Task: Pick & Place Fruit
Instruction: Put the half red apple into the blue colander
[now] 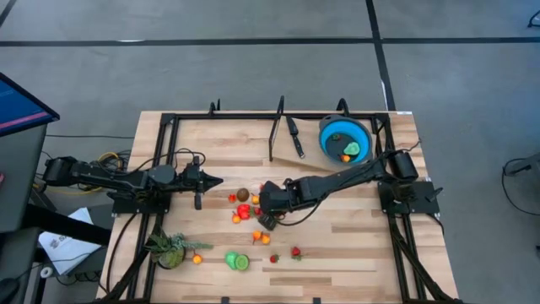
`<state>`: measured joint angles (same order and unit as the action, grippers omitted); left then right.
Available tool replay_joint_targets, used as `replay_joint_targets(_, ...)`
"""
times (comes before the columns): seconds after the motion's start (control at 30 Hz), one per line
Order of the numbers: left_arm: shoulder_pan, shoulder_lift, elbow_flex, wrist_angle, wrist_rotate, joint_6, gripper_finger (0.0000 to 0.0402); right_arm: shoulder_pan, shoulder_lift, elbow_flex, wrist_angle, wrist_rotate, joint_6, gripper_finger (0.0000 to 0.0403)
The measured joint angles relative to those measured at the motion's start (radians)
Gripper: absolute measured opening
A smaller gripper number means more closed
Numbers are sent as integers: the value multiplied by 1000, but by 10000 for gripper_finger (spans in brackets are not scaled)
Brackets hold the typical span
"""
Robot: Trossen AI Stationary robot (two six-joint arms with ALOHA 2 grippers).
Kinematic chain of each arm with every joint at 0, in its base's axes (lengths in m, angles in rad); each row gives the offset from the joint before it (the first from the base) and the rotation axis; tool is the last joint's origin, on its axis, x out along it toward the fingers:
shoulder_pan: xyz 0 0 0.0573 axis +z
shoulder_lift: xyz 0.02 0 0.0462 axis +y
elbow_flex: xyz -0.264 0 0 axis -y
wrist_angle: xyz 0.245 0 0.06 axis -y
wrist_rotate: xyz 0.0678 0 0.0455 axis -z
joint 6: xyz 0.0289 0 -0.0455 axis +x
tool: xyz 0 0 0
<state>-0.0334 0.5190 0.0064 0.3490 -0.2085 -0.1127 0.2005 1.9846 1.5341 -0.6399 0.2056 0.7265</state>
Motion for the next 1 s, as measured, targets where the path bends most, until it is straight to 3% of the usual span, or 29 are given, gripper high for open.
replay_joint_targets(0.23,0,0,0,7,0,1,1,-7,0,0,-100,-2,4,0)
replay_joint_targets(0.7,0,0,0,12,0,2,1,-57,0,0,-109,1,-42,2)
replay_joint_targets(0.83,0,0,0,12,0,2,1,-78,0,0,-109,1,-45,27)
replay_joint_targets(1.0,0,0,0,12,0,2,1,-88,-1,0,-116,1,-46,97)
